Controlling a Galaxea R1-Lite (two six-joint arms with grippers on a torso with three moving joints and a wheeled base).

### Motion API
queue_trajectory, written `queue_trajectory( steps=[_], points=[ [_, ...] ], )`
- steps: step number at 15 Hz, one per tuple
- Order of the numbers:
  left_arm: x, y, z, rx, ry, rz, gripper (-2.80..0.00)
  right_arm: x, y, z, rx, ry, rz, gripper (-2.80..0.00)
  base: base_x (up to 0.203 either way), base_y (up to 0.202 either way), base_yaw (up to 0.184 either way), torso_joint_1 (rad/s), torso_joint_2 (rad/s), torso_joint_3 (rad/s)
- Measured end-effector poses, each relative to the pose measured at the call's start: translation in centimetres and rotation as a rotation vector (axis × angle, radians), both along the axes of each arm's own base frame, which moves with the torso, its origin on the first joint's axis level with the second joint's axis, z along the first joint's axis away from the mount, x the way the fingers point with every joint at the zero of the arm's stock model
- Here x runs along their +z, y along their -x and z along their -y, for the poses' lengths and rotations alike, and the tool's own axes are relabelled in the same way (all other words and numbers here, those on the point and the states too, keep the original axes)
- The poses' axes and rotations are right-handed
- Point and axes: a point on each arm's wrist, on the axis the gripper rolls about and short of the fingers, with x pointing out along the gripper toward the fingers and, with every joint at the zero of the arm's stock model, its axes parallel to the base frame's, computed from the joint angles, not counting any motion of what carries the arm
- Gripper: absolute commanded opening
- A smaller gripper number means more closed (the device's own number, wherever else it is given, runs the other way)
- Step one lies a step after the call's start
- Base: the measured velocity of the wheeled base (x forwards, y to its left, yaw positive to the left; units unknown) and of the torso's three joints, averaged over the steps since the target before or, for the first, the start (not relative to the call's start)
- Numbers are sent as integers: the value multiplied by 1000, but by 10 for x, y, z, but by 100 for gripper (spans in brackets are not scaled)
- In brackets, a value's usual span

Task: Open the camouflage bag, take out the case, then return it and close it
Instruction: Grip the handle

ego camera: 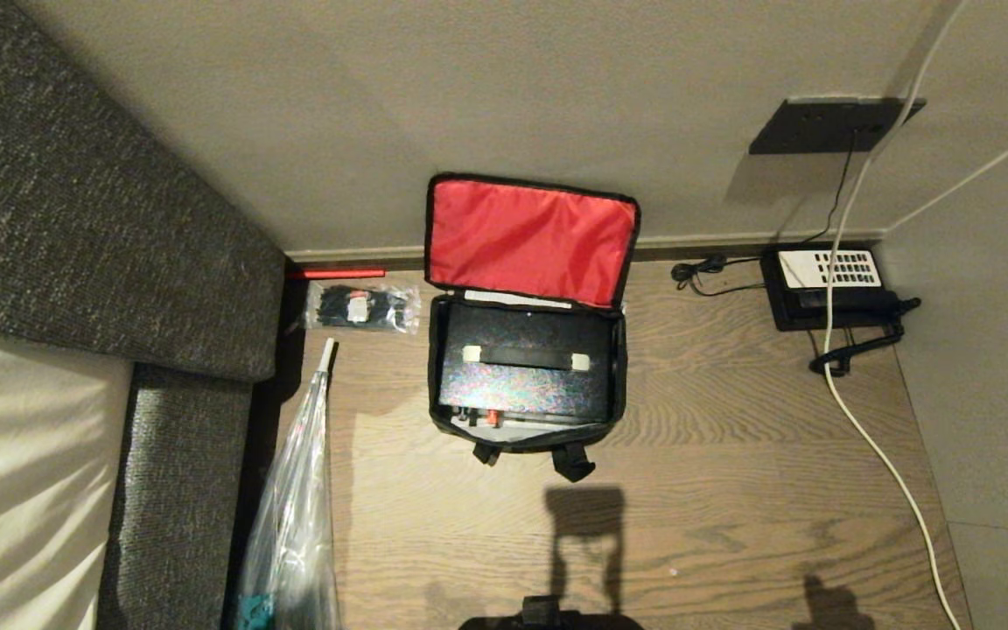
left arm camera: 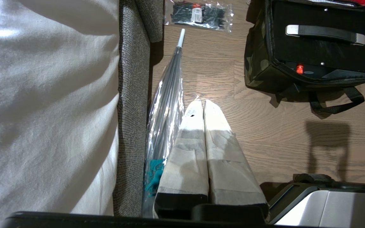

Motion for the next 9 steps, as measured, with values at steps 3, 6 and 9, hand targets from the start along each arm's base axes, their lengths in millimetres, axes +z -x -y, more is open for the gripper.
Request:
queue_trajectory(
  steps=[3,6,9],
  points=[
    [0,0,0,1,6,0,-280,0,0,0,0,0,0,-280,0,0,0,2,2,104],
    [0,0,0,0,3,1,-280,0,0,0,0,0,-1,-280,0,0,0,3,4,85],
    [0,0,0,0,2,1,-280,0,0,0,0,0,0,-280,0,0,0,1,0,9]
  ],
)
